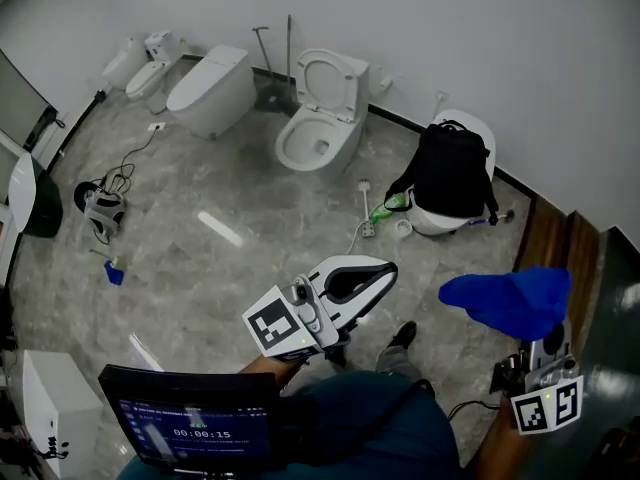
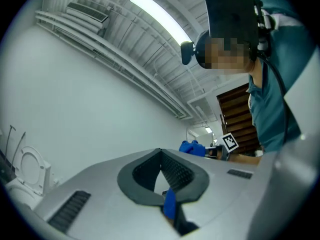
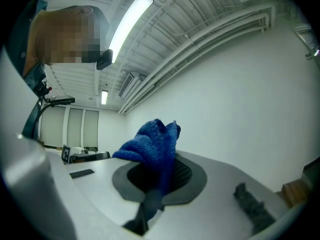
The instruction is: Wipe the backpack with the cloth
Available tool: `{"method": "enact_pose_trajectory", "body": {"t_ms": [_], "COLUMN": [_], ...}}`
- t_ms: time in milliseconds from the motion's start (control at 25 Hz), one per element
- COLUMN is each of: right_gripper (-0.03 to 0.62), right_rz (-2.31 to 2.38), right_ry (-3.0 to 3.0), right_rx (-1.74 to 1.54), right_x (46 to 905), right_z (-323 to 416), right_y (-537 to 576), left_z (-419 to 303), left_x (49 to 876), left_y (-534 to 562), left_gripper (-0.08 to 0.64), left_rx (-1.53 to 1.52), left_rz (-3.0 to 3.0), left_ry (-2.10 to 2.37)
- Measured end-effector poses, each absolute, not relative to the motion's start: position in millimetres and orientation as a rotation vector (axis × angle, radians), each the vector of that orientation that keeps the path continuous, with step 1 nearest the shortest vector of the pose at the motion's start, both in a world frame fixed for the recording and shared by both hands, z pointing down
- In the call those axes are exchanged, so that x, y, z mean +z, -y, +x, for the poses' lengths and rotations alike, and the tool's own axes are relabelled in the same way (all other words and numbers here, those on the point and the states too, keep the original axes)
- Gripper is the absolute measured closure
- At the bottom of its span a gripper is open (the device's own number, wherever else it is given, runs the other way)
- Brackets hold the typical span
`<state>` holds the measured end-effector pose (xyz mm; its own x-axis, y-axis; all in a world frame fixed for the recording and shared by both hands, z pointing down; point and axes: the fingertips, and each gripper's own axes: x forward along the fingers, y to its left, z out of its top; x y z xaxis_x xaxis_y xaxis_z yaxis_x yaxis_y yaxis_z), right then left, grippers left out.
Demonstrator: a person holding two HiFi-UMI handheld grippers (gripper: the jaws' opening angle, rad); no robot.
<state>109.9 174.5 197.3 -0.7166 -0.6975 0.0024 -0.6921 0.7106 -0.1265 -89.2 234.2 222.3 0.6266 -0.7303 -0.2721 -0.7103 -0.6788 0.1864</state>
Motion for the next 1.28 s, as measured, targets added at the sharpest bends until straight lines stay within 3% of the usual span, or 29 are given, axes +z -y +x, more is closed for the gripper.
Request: {"method": "enact_pose_trajectory", "body": {"t_ms": [440, 760, 1080, 1280], "right_gripper": [0.572, 0.572, 0.572, 0.572], "right_rz": [-1.288, -1.252, -1.22, -1.118], "right_ry": [-2.83, -2.771, -2.733, -2.785], "right_rx": [-0.165, -0.092, -0.177, -0.235], "right_x": [198, 175, 195, 210], "right_z": [127, 184, 274, 279], "right_y": [-289, -354, -465, -504], "left_z": [-65, -3, 104, 122], "left_x": [232, 211, 228, 230], "left_y": [-319, -383, -483, -515], "left_gripper": [0.555, 0.555, 0.555, 0.555], "left_rx": [-0.567, -0.608, -0.547, -0.494], "left_rz": [2.798, 2.794, 2.783, 2.779], "left_ry": [1.055, 1.038, 0.985, 1.017]}}
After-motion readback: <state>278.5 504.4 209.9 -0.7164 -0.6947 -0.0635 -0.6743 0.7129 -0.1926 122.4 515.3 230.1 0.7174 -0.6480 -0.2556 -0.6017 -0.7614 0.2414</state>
